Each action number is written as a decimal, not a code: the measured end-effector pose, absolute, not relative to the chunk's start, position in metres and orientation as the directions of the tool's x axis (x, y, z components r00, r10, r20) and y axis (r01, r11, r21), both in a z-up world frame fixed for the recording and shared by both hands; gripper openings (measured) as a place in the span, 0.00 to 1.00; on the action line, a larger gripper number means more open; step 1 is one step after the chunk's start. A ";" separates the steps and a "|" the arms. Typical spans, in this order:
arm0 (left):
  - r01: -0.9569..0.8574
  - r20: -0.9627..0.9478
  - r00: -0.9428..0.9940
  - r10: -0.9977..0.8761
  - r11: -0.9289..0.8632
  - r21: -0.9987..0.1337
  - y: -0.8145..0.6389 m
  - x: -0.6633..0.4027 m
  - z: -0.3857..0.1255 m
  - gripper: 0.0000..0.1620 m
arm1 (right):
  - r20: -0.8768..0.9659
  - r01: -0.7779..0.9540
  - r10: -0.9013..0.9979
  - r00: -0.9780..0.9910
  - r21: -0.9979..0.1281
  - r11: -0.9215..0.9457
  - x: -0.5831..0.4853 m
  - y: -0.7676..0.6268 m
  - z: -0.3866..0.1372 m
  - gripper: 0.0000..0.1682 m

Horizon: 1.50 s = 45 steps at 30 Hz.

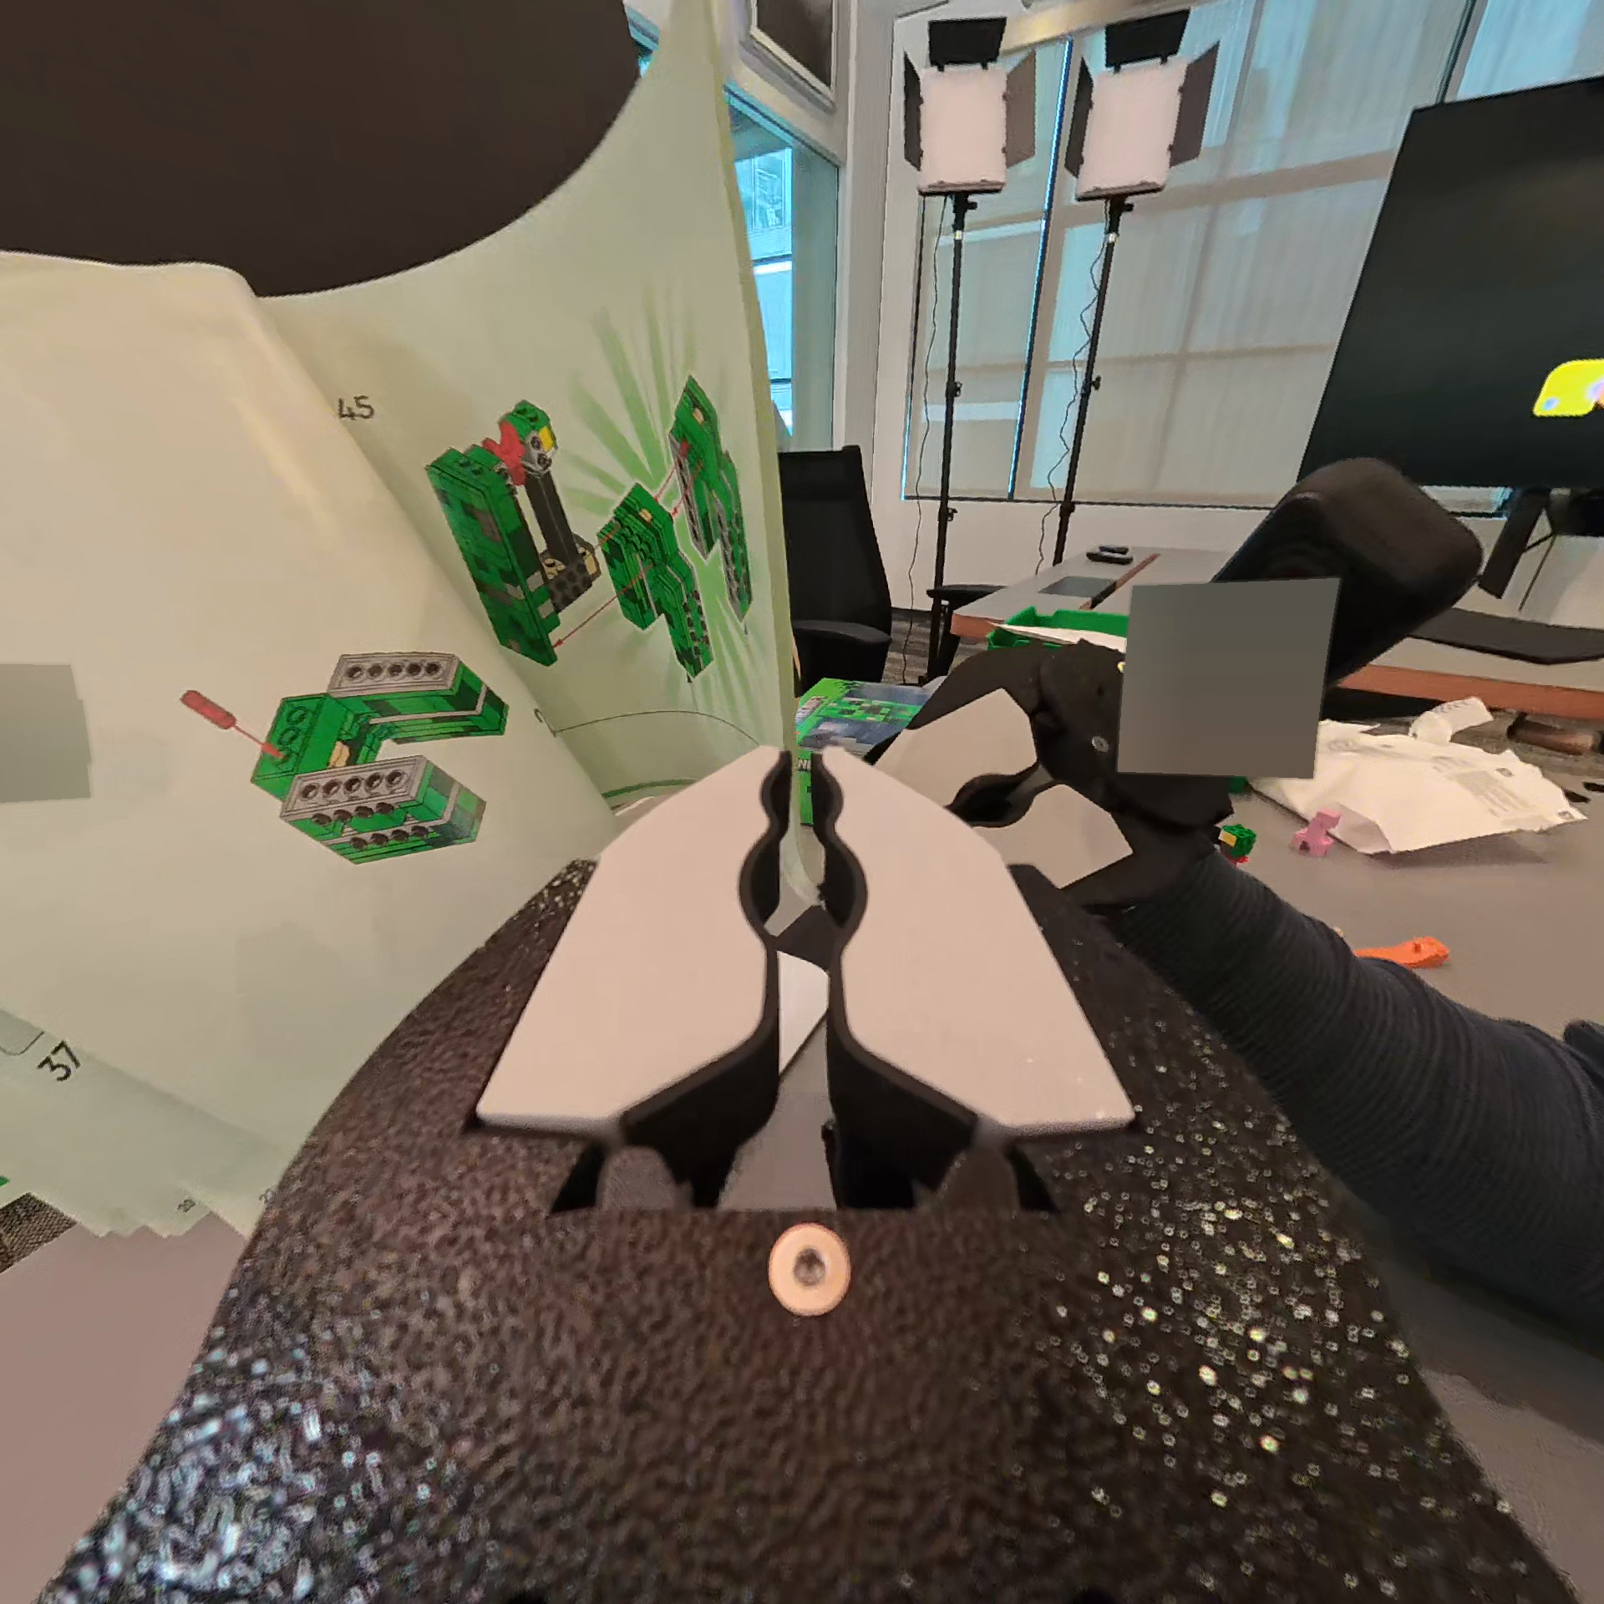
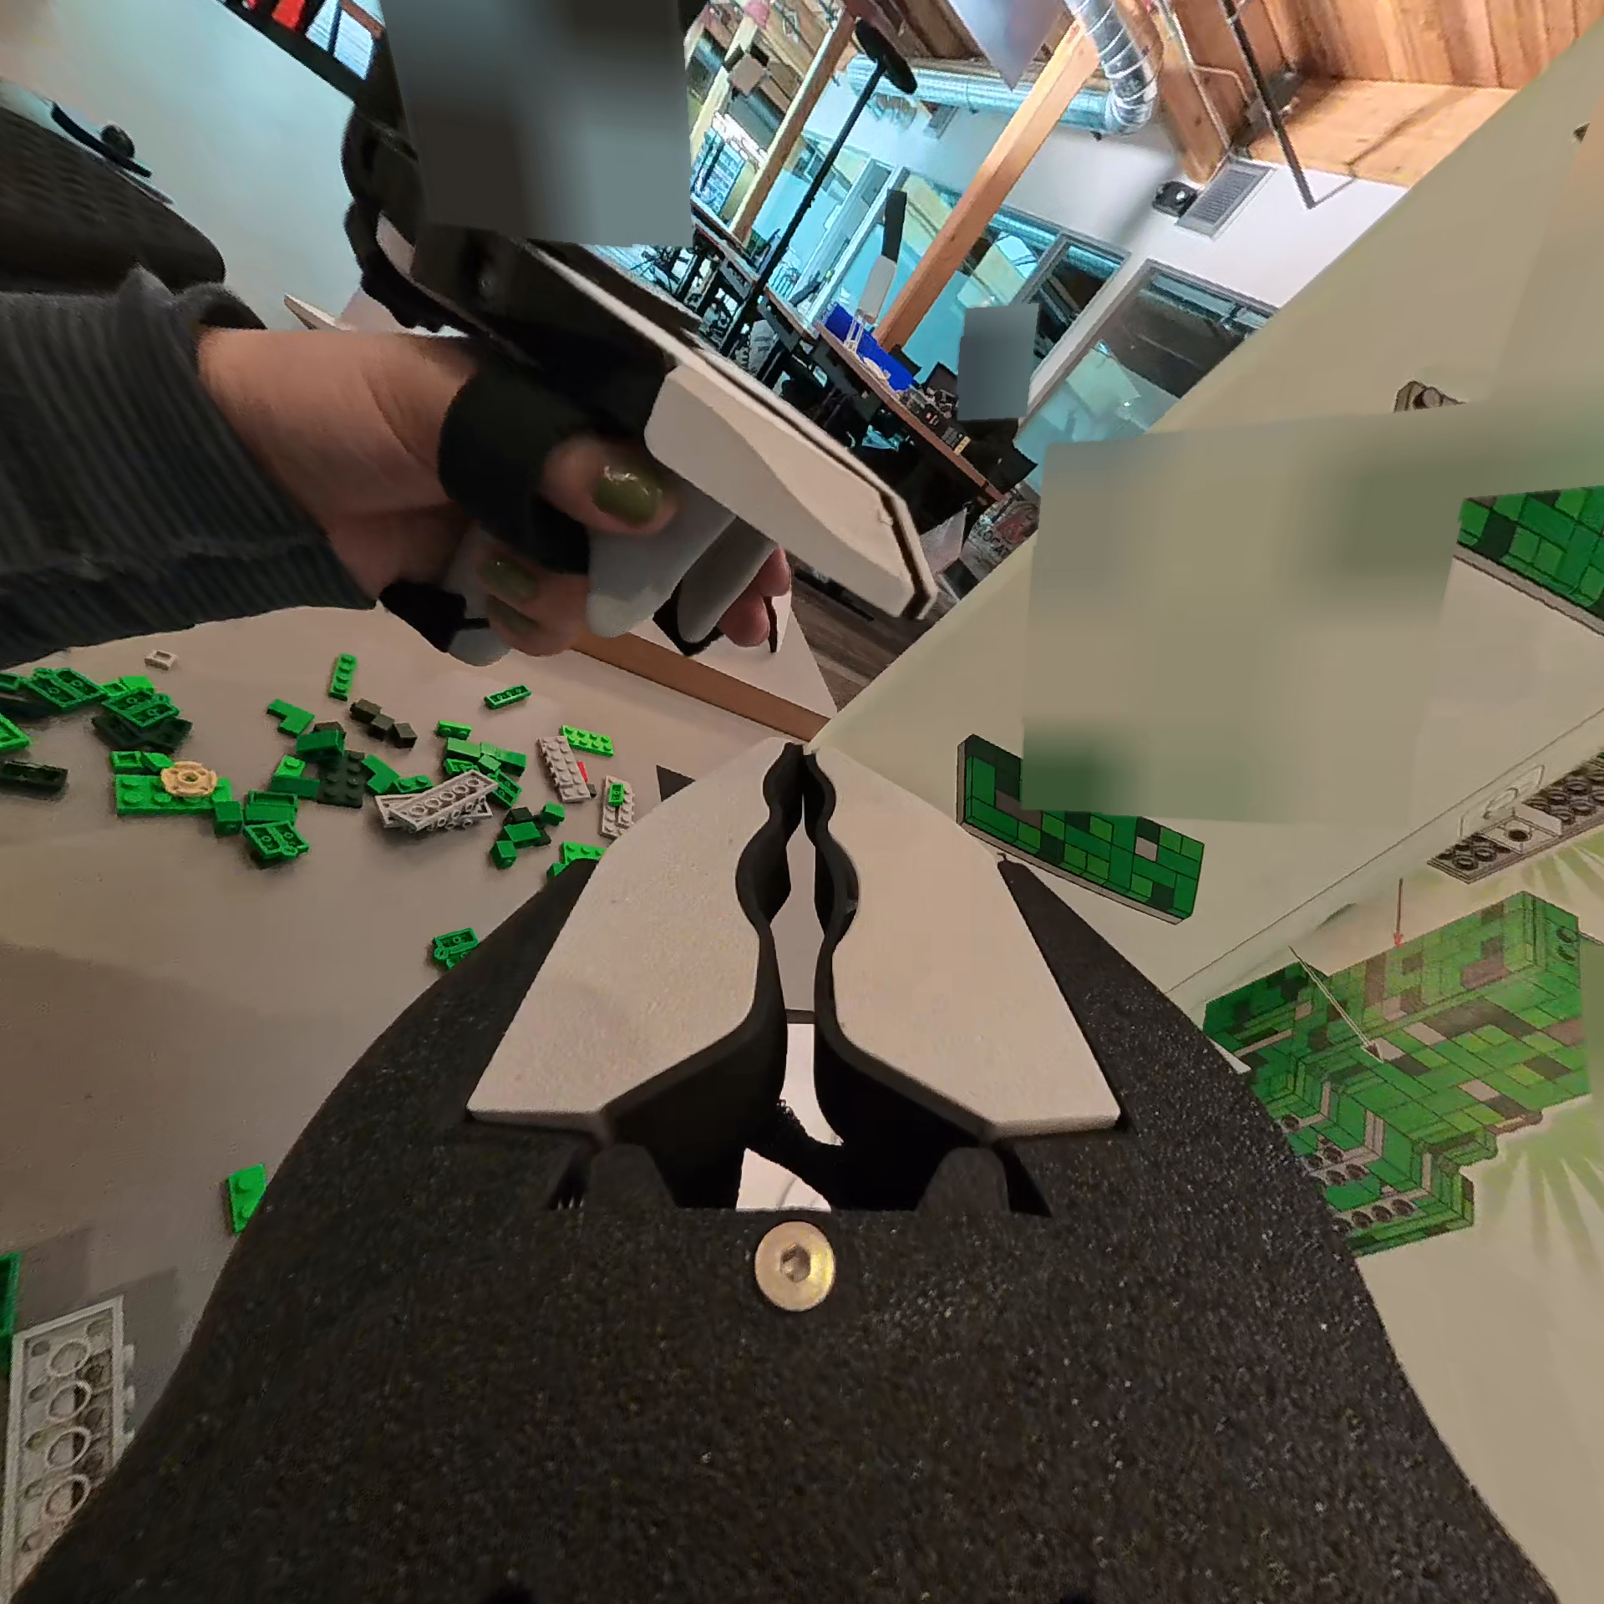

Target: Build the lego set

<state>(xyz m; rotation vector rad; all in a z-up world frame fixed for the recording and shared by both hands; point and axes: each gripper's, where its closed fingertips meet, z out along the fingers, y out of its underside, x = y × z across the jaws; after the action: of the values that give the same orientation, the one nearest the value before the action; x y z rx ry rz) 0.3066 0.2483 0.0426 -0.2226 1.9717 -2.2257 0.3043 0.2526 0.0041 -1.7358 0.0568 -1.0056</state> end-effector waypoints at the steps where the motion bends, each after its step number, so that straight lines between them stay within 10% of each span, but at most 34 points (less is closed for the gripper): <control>1: 0.024 0.003 -0.976 -0.218 -0.119 -0.993 0.248 0.307 0.043 0.02 | 0.589 0.418 -0.488 0.644 -0.805 -0.421 0.304 0.253 0.004 0.00; 26: -0.029 0.059 -0.972 -0.227 -0.129 -0.991 0.246 0.314 0.038 0.01 | 0.583 0.409 -0.464 0.667 -0.807 -0.426 0.303 0.256 -0.001 0.00; 42: -0.070 0.104 -0.961 -0.258 -0.139 -0.988 0.245 0.322 0.035 0.18 | 0.566 0.409 -0.460 0.684 -0.820 -0.401 0.300 0.256 0.001 0.00; 45: -0.081 0.108 -0.966 -0.236 -0.122 -0.989 0.242 0.320 0.033 0.08 | 0.569 0.410 -0.454 0.685 -0.817 -0.405 0.300 0.258 0.000 0.00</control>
<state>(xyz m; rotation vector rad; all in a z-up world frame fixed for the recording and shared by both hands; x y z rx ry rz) 0.3197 0.2422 0.0326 -0.3638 2.0089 -2.2479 0.3002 0.2579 -0.0001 -1.7515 0.0353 -0.9400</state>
